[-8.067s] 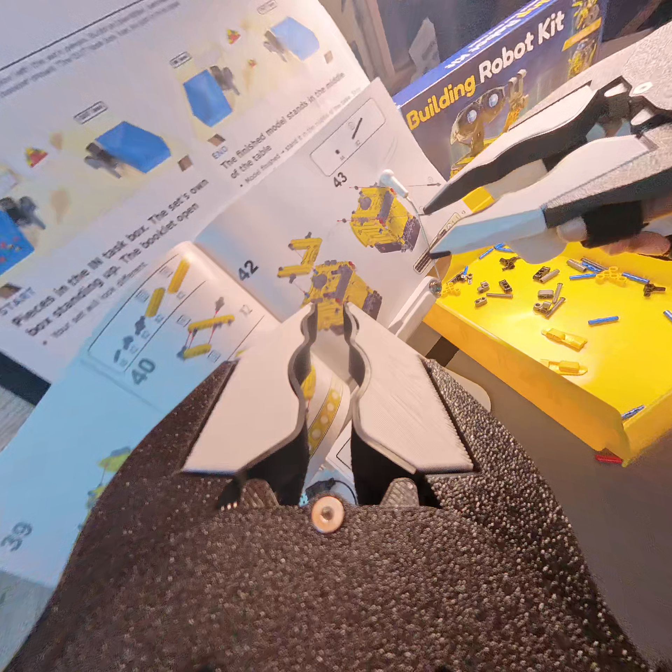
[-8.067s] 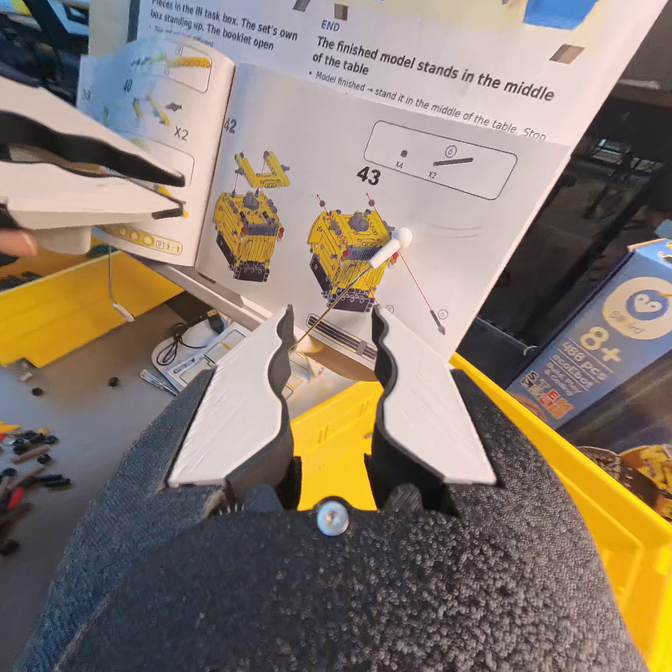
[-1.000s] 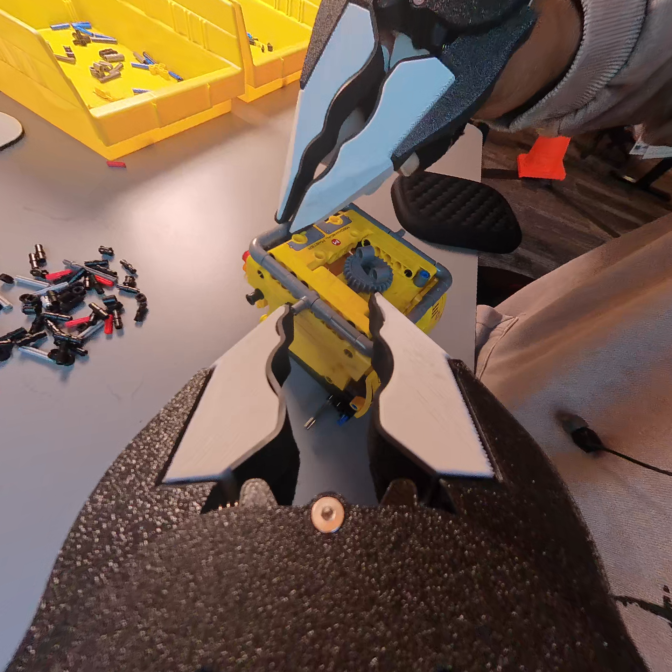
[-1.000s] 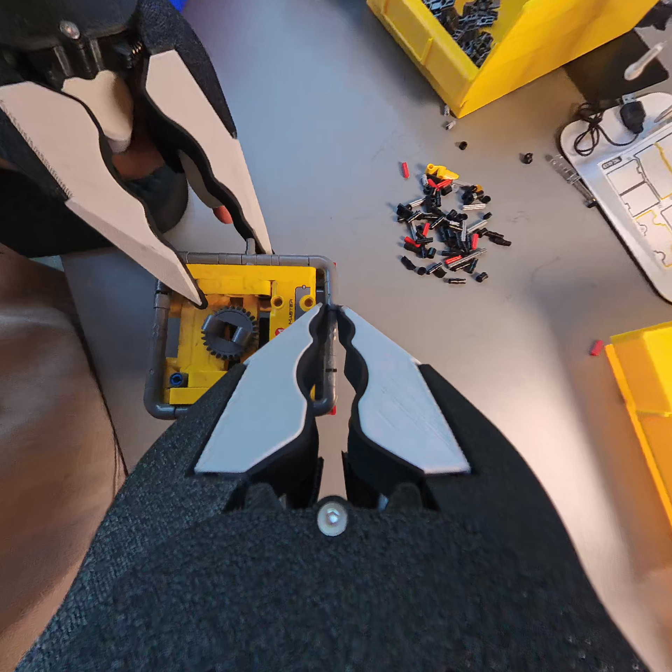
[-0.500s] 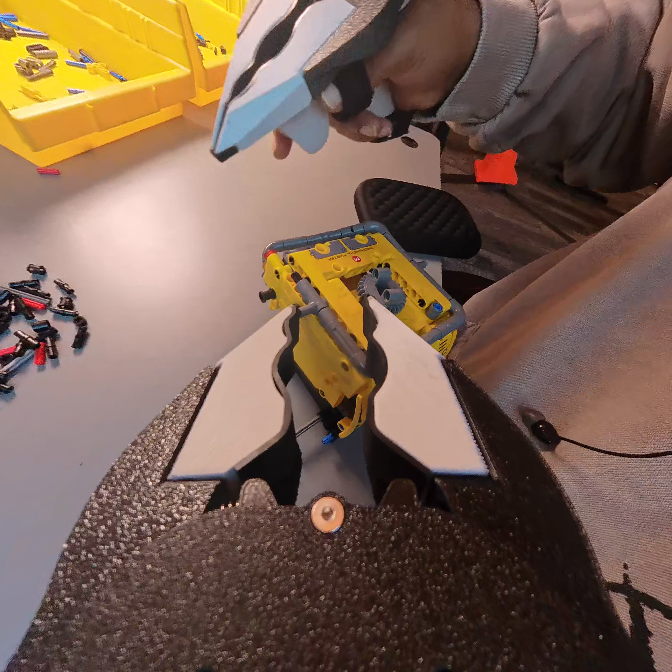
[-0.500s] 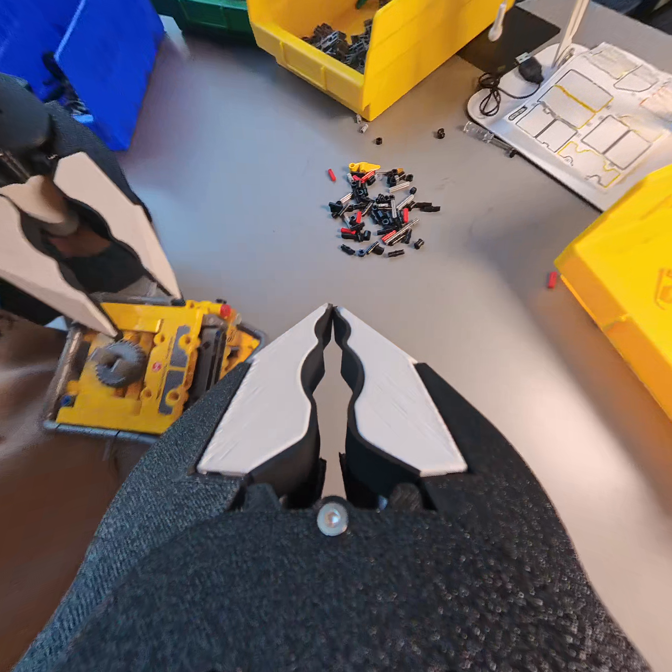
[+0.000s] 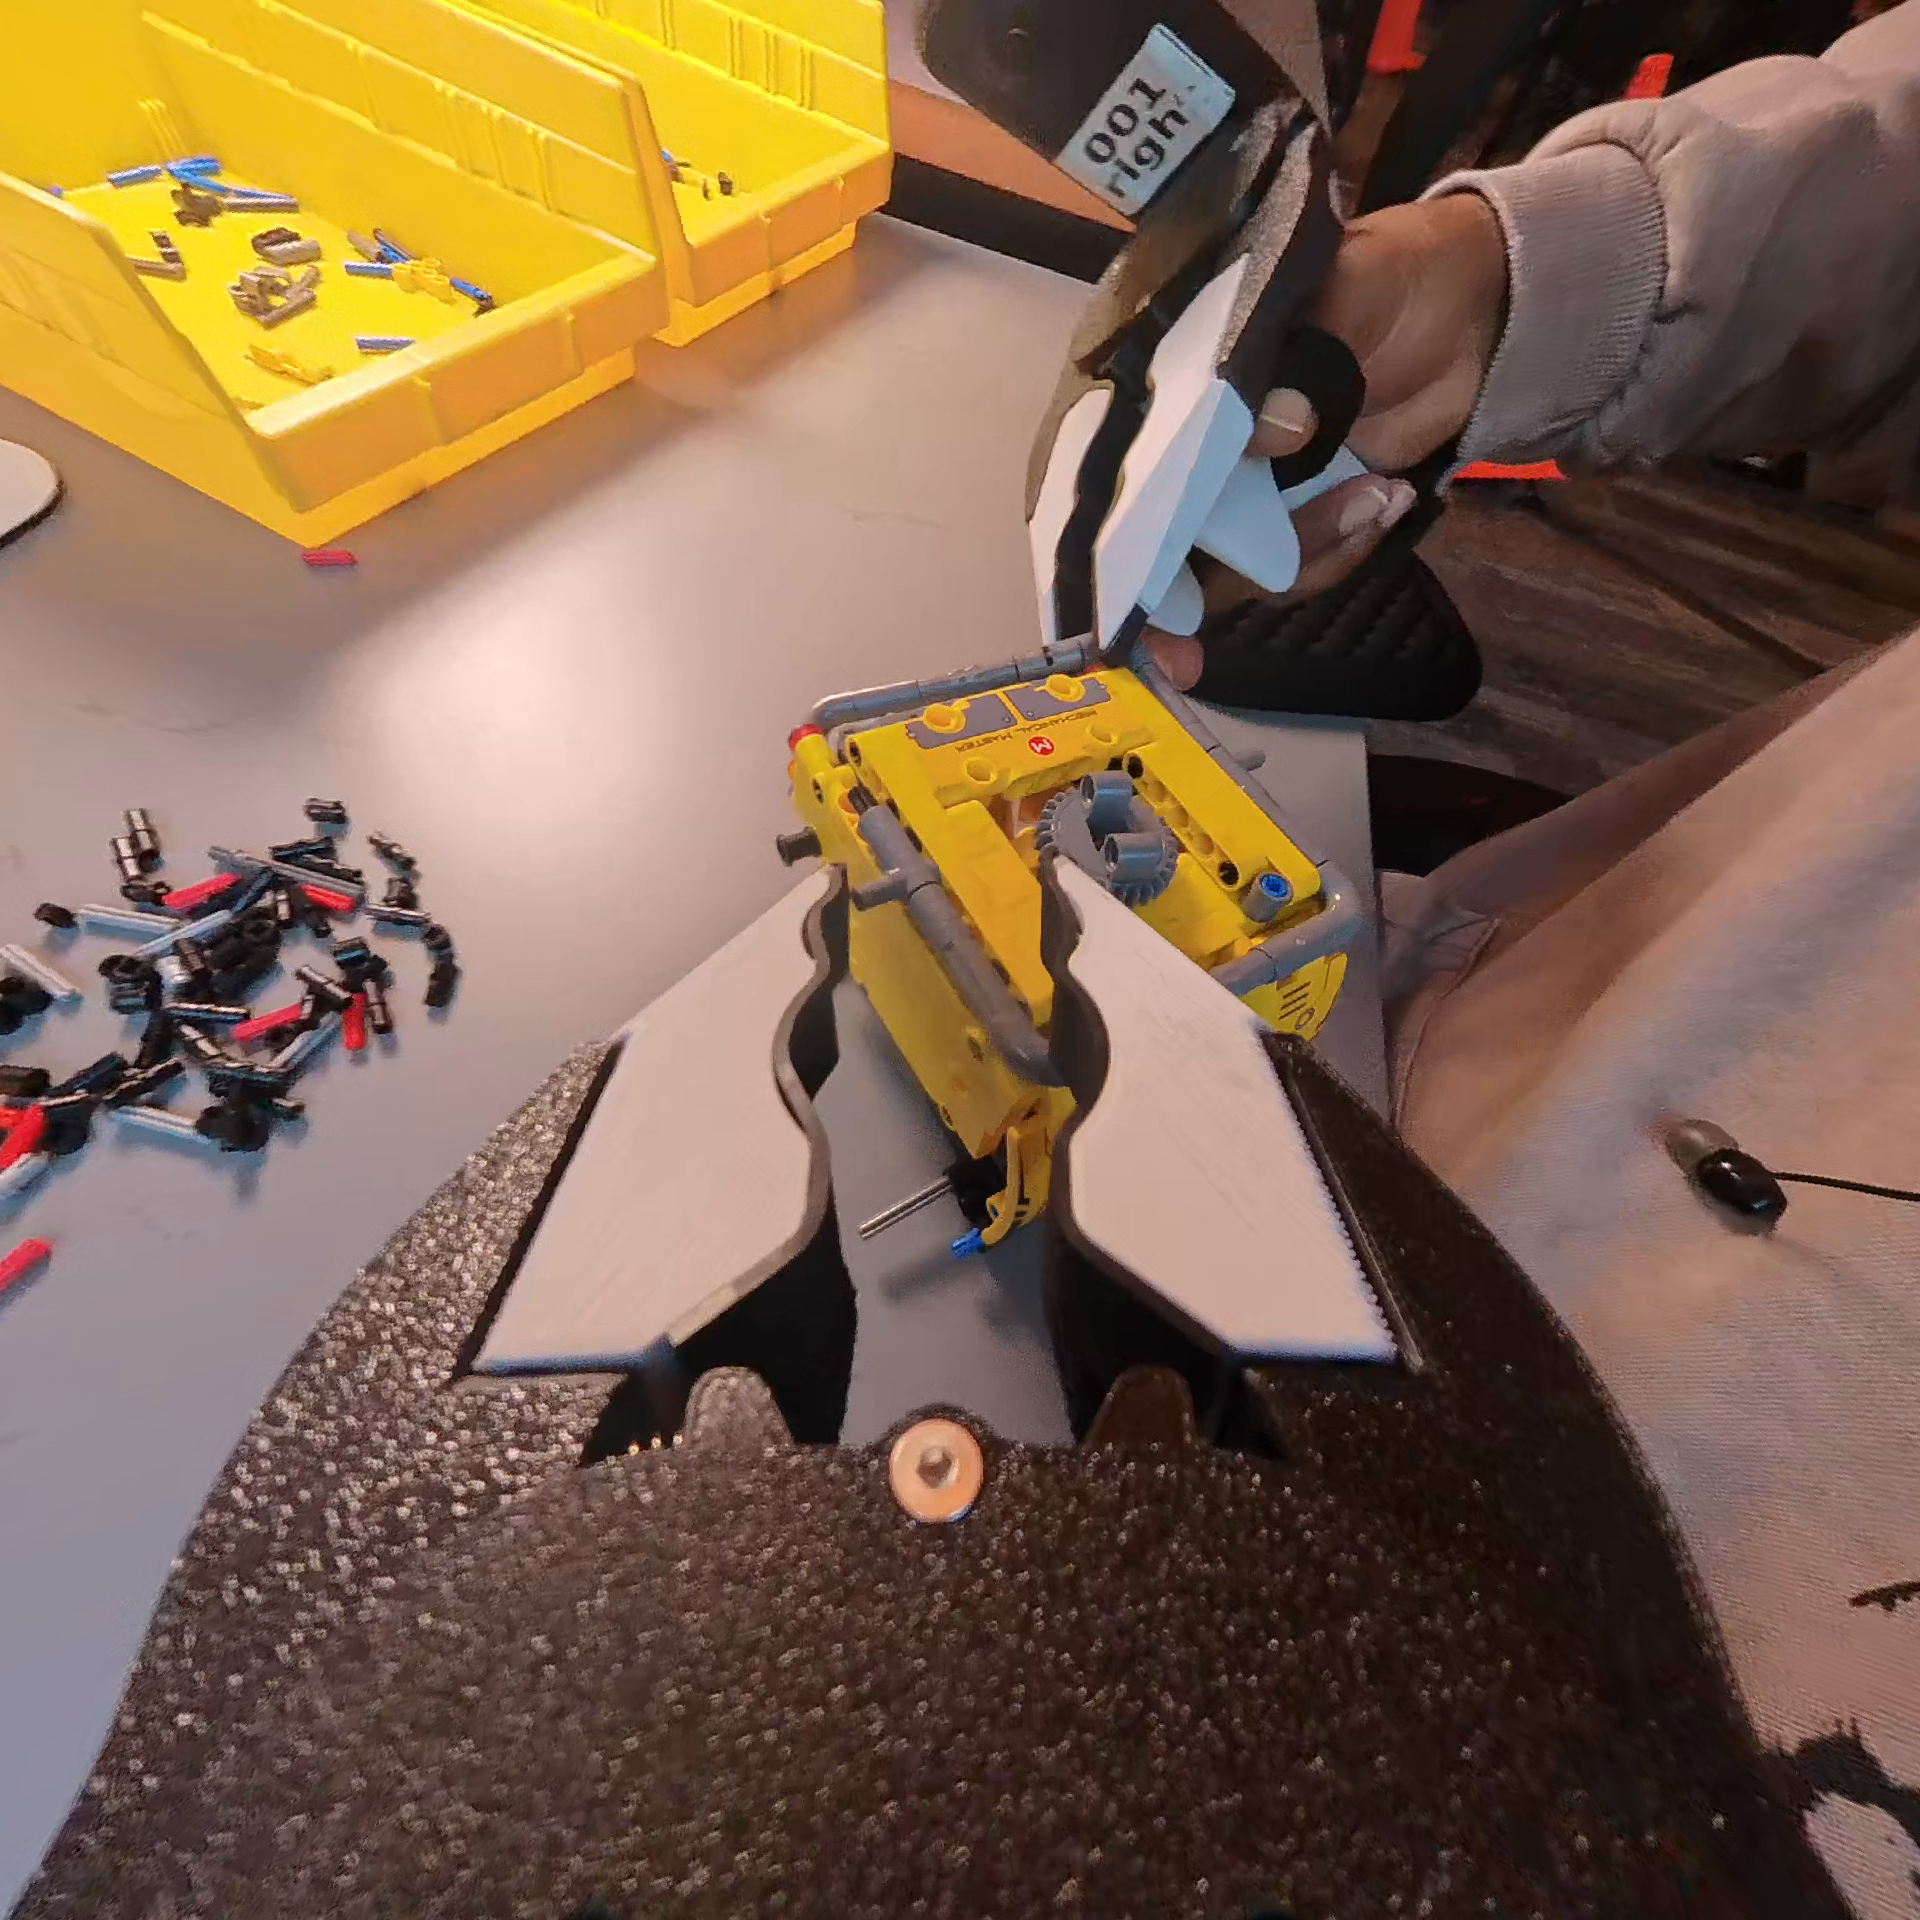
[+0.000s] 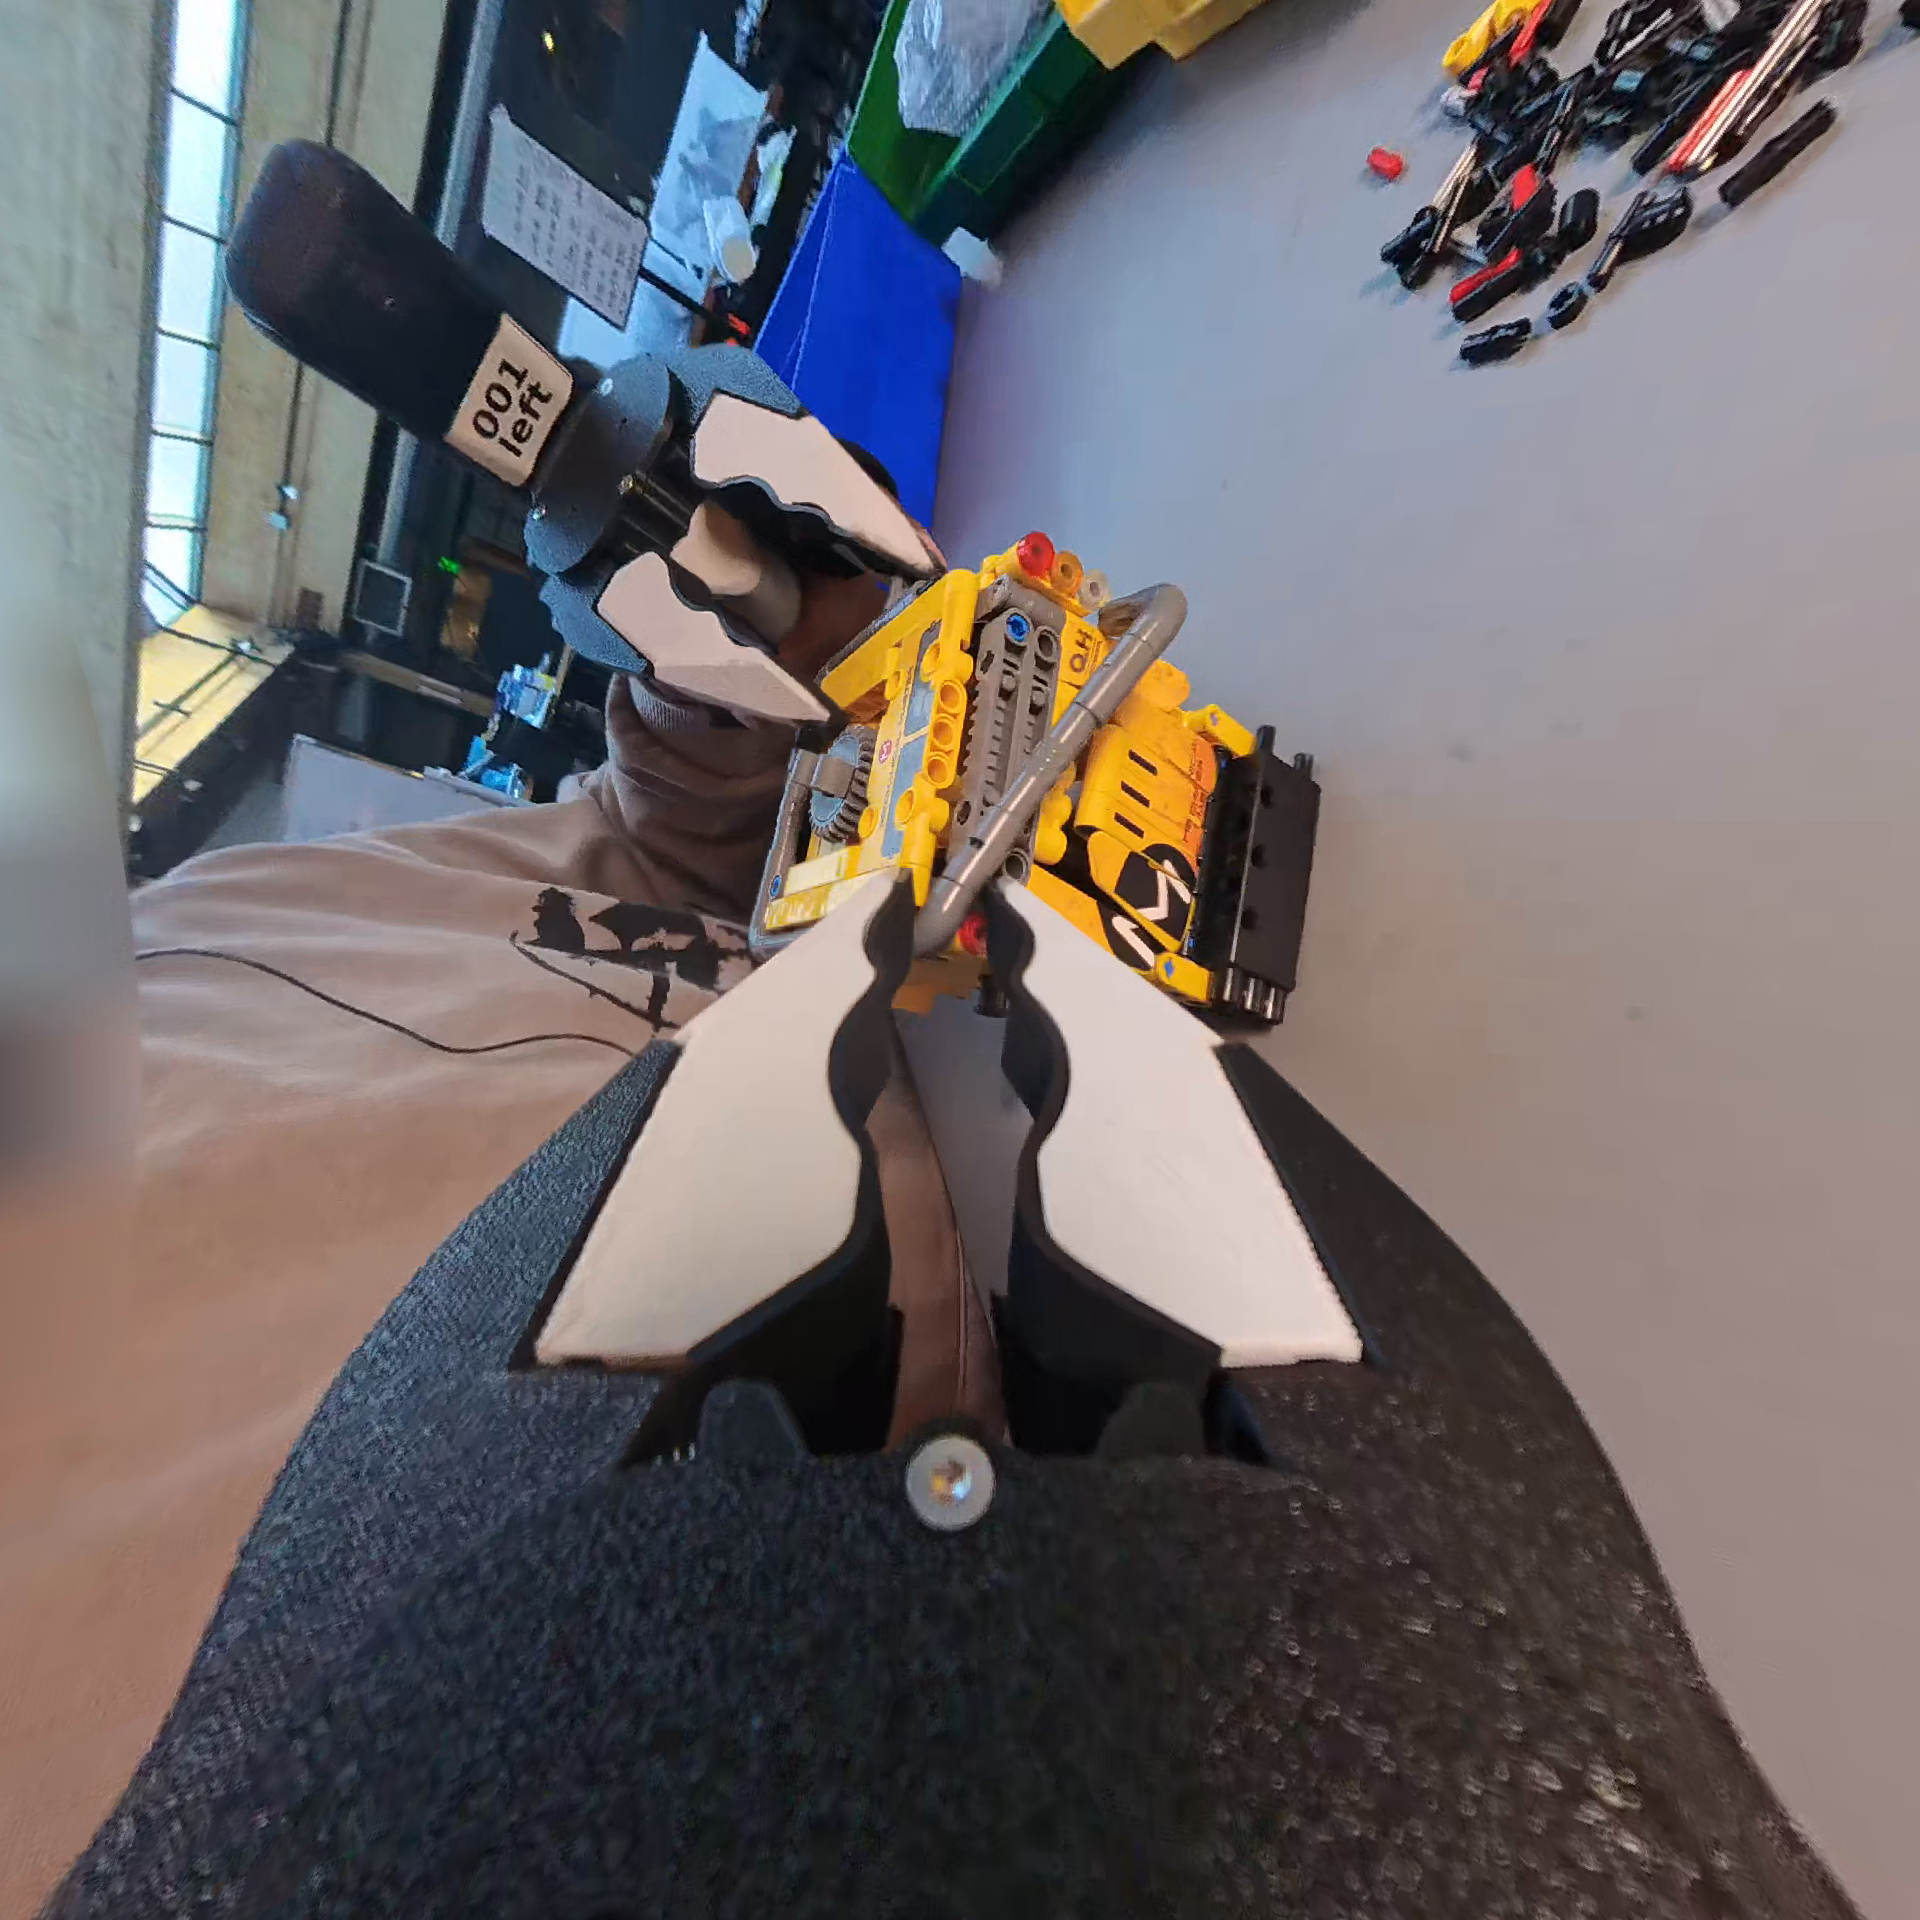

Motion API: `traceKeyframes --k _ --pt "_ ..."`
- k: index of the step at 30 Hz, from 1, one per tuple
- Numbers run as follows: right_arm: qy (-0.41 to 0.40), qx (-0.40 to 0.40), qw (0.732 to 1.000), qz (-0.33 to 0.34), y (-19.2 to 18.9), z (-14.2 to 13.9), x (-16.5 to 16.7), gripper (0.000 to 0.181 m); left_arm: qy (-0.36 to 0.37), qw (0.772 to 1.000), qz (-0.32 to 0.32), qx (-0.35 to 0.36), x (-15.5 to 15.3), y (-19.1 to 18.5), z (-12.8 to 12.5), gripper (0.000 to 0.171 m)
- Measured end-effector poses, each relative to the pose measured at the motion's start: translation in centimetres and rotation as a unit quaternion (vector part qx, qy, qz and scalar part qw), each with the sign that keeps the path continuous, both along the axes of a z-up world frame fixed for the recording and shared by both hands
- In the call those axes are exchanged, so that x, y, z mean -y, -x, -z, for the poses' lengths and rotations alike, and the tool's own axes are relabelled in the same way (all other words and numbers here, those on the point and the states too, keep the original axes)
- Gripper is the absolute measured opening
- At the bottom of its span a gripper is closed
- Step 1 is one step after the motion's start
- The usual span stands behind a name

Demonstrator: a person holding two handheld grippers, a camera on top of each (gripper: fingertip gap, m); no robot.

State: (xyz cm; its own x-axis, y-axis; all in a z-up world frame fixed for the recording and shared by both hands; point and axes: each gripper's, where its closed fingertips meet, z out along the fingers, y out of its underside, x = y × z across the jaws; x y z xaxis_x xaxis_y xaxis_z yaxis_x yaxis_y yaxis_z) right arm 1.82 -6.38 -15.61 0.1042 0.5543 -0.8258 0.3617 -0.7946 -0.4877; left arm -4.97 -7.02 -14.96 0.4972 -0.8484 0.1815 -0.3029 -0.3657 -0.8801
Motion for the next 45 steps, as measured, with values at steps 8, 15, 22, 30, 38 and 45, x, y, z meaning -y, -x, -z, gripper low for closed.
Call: traceKeyframes --k 8,15,22,30,38,45 --pt "-0.094 -0.052 0.991 0.074 0.2 -0.8 -2.1 0.007 -0.051 0.998 -0.045 -0.02 0.6 0.9 -4.0 0.042" --pt "-0.125 -0.138 0.981 0.062 0.9 -4.1 -1.8 0.0 0.1 0.995 -0.007 0.001 1.2 -1.5 0.8 0.05" --pt "-0.178 -0.025 0.984 0.019 -0.1 -1.2 -2.9 0.012 0.105 0.994 0.004 0.021 1.0 -1.8 0.8 0.05" --pt "0.03 -0.029 0.997 -0.061 2.3 0.8 -1.4 0.015 0.087 0.995 0.007 0.041 0.8 -1.9 0.7 0.05" --pt "0.039 -0.124 0.991 0.013 3.4 0.1 -2.4 0.009 0.08 0.995 -0.018 0.064 0.8 -1.1 0.8 0.05" --pt "0.089 -0.143 0.986 0.016 3.0 0.2 -2.6 0.007 0.054 0.996 -0.023 0.064 0.7 -1.4 0.7 0.049"
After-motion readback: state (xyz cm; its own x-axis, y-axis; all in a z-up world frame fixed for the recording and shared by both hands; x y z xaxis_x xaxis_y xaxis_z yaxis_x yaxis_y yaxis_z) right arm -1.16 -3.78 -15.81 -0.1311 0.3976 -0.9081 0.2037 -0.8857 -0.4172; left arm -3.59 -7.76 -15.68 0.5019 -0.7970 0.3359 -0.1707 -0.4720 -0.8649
